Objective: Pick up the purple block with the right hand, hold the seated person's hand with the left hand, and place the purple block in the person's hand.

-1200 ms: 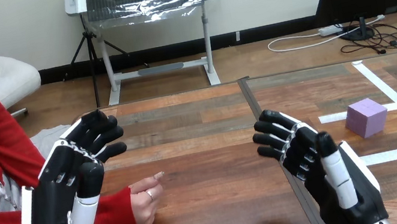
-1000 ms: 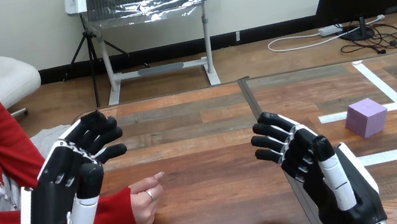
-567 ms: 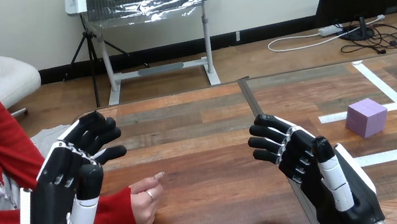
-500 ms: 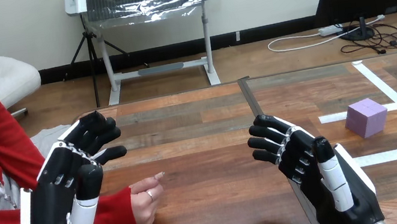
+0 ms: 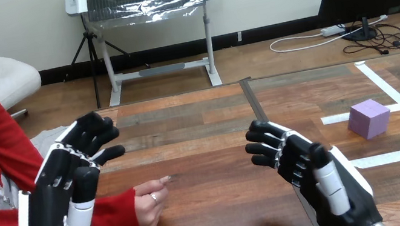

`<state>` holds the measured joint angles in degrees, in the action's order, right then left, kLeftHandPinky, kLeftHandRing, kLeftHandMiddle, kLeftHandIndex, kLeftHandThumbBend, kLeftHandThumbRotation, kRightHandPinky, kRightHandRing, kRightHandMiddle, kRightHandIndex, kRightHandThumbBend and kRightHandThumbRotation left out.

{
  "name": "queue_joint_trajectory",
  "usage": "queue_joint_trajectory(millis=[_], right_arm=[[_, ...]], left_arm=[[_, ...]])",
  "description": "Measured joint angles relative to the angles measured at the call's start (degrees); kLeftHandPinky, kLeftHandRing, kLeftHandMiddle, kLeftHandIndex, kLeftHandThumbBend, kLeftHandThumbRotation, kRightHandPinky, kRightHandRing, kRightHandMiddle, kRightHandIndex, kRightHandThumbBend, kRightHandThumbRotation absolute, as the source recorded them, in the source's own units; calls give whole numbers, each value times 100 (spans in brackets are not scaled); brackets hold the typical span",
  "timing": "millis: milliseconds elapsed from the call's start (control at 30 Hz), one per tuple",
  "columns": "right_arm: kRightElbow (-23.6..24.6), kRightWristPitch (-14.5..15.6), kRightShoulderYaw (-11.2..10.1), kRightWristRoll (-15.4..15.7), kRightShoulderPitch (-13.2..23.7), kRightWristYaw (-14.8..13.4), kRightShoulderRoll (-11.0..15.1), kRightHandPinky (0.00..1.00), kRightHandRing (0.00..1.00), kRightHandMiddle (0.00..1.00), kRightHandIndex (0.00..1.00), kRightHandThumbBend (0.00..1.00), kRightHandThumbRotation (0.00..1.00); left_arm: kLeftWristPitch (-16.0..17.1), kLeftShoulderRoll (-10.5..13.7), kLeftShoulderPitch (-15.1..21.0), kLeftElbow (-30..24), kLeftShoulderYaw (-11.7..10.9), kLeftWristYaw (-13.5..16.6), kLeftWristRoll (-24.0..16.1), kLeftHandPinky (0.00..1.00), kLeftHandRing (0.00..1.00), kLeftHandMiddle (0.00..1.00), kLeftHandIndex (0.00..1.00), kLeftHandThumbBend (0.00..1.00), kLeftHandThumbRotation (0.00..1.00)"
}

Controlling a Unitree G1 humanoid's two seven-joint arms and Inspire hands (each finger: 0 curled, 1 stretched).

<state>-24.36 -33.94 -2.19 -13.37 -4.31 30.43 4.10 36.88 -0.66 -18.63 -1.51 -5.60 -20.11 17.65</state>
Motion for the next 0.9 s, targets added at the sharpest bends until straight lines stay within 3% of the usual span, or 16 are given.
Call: queue_joint_trajectory(millis=[467,900], right_arm=[[-944,-307,-45,893,824,-621,431,84,88,88,87,98,99],[-1686,-328,-82,1245,1755,-1045,969,85,89,89,88,95,96]], left_arm=[[-13,5,25,35,-14,-38,3,64,73,74,73,78,69],[-16,5,27,137,-14,-35,1,63,73,73,72,81,68]])
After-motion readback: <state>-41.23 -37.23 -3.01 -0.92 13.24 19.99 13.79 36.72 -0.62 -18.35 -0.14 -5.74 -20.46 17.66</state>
